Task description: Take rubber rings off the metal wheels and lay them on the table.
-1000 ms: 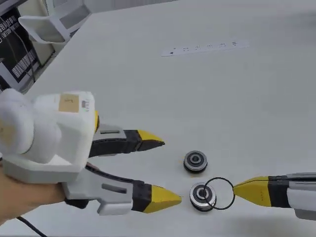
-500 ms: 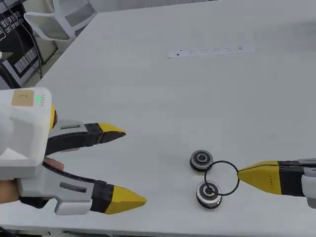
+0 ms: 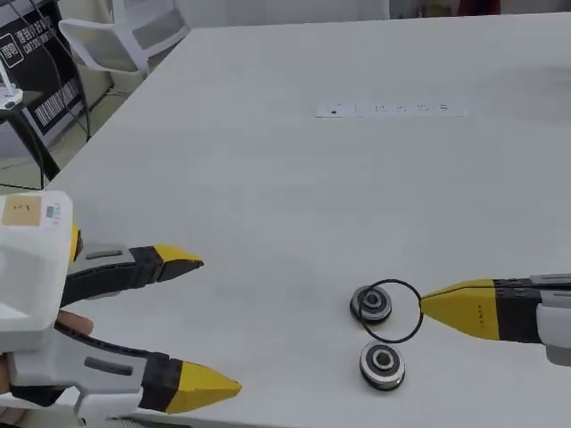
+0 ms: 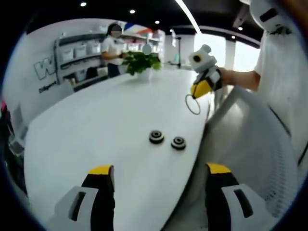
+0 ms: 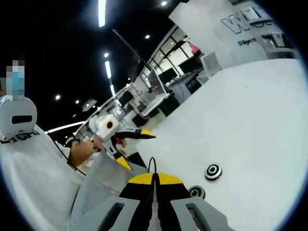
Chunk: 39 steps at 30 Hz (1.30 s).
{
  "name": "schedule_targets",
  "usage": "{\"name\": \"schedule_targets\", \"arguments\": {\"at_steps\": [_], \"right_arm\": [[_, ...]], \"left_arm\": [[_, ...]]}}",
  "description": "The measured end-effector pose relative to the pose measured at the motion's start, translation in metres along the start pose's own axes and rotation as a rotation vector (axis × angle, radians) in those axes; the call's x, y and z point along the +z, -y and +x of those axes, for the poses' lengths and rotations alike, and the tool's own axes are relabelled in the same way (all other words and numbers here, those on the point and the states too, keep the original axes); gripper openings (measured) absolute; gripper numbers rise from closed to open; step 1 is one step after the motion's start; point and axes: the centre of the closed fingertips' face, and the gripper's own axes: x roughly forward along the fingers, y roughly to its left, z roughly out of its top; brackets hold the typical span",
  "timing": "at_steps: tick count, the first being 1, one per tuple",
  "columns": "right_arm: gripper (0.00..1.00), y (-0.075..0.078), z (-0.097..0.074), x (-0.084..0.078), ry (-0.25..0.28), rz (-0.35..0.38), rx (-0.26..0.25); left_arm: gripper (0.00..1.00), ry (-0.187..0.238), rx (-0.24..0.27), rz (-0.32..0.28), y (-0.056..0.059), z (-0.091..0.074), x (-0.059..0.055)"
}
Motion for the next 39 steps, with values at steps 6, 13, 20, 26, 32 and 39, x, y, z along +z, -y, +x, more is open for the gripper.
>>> {"name": "schedule_targets", "arguments": {"at_steps": [6, 13, 20, 26, 32, 39], "right_arm": [[0.0, -0.005, 0.007, 0.003, -0.02, -0.004, 0.006], [0.0, -0.007, 0.02, 0.007, -0.035, -0.007, 0.009], [0.0, -0.009, 0.036, 0.003, -0.065, -0.024, 0.001], [0.0, -0.012, 0.054, -0.006, -0.117, -0.04, -0.002], [0.0, -0.01, 0.073, -0.012, -0.15, -0.032, 0.0], [0.0, 0.012, 0.093, -0.029, -0.247, -0.057, -0.065]], "left_arm": [[0.77, 0.003, -0.016, -0.021, 0.009, 0.001, -0.004], [0.78, 0.008, -0.009, -0.02, 0.008, -0.001, -0.005], [0.78, 0.028, 0.003, -0.017, 0.003, -0.008, -0.005], [0.79, 0.059, 0.017, -0.026, 0.001, -0.015, -0.007], [0.79, 0.069, 0.036, -0.029, -0.001, -0.02, -0.014], [0.8, 0.072, 0.039, -0.041, -0.002, -0.019, -0.019]]}}
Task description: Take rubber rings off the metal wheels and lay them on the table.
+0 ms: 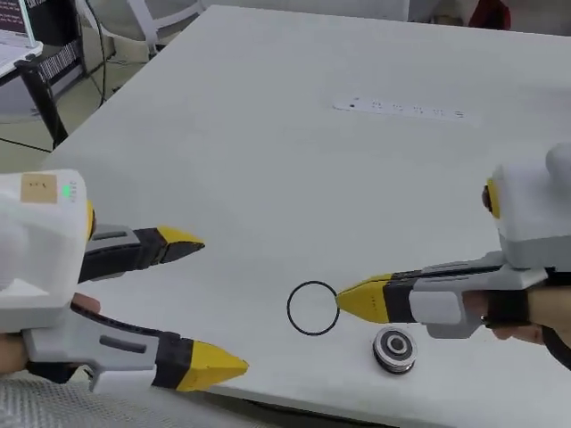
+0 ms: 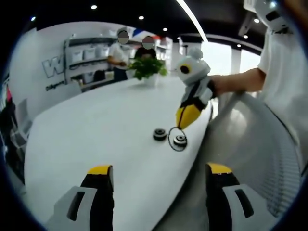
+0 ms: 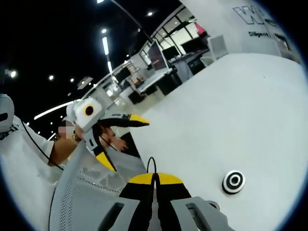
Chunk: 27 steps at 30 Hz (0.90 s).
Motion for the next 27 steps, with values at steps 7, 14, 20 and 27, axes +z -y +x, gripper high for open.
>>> {"name": "schedule_targets", "arguments": {"at_steps": [7, 14, 20, 27], "right_arm": [[0.0, 0.03, 0.014, -0.019, -0.113, -0.029, -0.078], [0.0, 0.046, 0.021, -0.027, -0.156, -0.018, -0.11], [0.0, 0.061, 0.026, -0.035, -0.204, -0.034, -0.146], [0.0, 0.074, 0.026, -0.042, -0.237, -0.03, -0.188]], "left_arm": [[0.8, 0.008, -0.024, 0.006, 0.0, 0.002, -0.001], [0.79, 0.012, -0.022, -0.007, -0.002, 0.003, -0.005], [0.79, 0.005, -0.014, -0.019, -0.002, 0.002, -0.008], [0.79, 0.003, 0.006, -0.031, -0.005, 0.0, -0.008]]}}
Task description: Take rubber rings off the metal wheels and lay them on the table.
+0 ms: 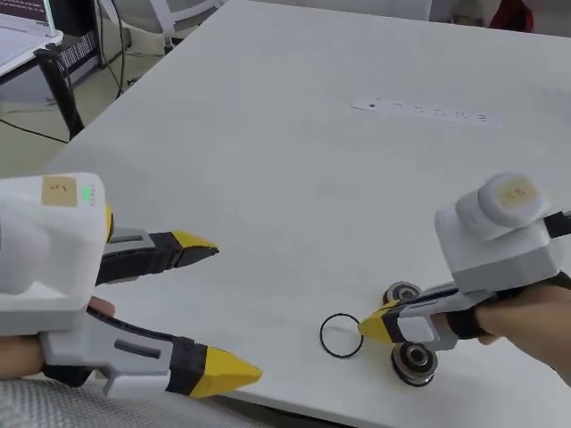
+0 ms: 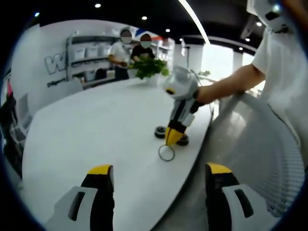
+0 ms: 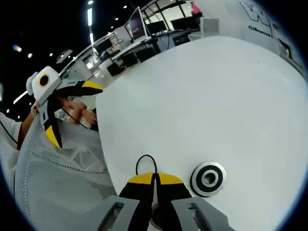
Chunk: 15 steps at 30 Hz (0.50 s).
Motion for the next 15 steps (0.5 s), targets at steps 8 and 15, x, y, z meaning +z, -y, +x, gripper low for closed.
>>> {"name": "schedule_targets", "arguments": {"at_steps": [8, 15], "right_arm": [[0.04, -0.001, -0.001, -0.002, -0.013, -0.026, 0.0], [0.07, 0.001, -0.017, -0.003, -0.007, -0.052, -0.005]], "left_arm": [[0.78, -0.034, 0.026, -0.006, -0.003, -0.002, -0.004], [0.78, -0.04, 0.046, 0.001, -0.002, -0.006, -0.001]]}}
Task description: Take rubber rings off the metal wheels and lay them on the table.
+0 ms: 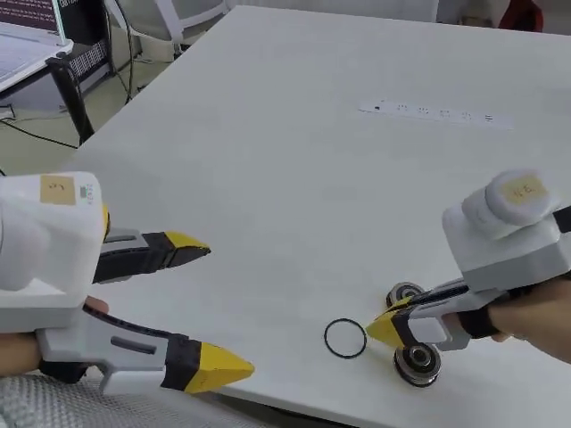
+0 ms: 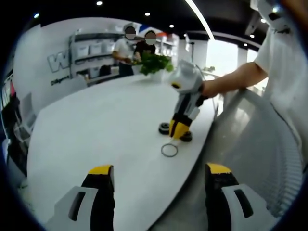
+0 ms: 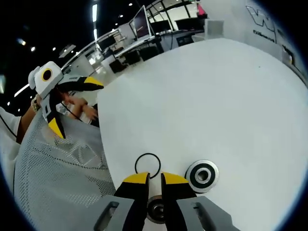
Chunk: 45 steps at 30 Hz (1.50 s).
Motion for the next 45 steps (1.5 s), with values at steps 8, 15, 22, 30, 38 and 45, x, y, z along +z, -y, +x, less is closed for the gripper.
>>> {"name": "schedule_targets", "arguments": {"at_steps": [8, 15, 22, 30, 38, 45], "right_arm": [[0.09, -0.004, -0.033, 0.001, 0.052, -0.066, 0.003], [0.13, -0.005, -0.063, -0.005, 0.11, -0.092, 0.009], [0.17, 0.002, -0.086, -0.014, 0.157, -0.109, -0.017], [0.23, 0.001, -0.098, -0.031, 0.227, -0.119, 0.008], [0.24, 0.008, -0.096, -0.049, 0.282, -0.071, 0.0], [0.24, 0.015, -0.091, -0.059, 0.304, -0.038, 0.0]], "left_arm": [[0.78, -0.016, 0.008, 0.007, 0.003, -0.001, 0.001], [0.78, -0.022, 0.015, 0.011, 0.004, -0.003, 0.005], [0.78, -0.03, 0.022, 0.032, 0.007, -0.003, 0.012], [0.77, -0.049, 0.008, 0.075, 0.01, 0.005, 0.019], [0.73, -0.013, -0.016, 0.127, 0.021, 0.023, 0.045], [0.69, -0.03, -0.066, 0.172, 0.033, 0.044, 0.063]]}}
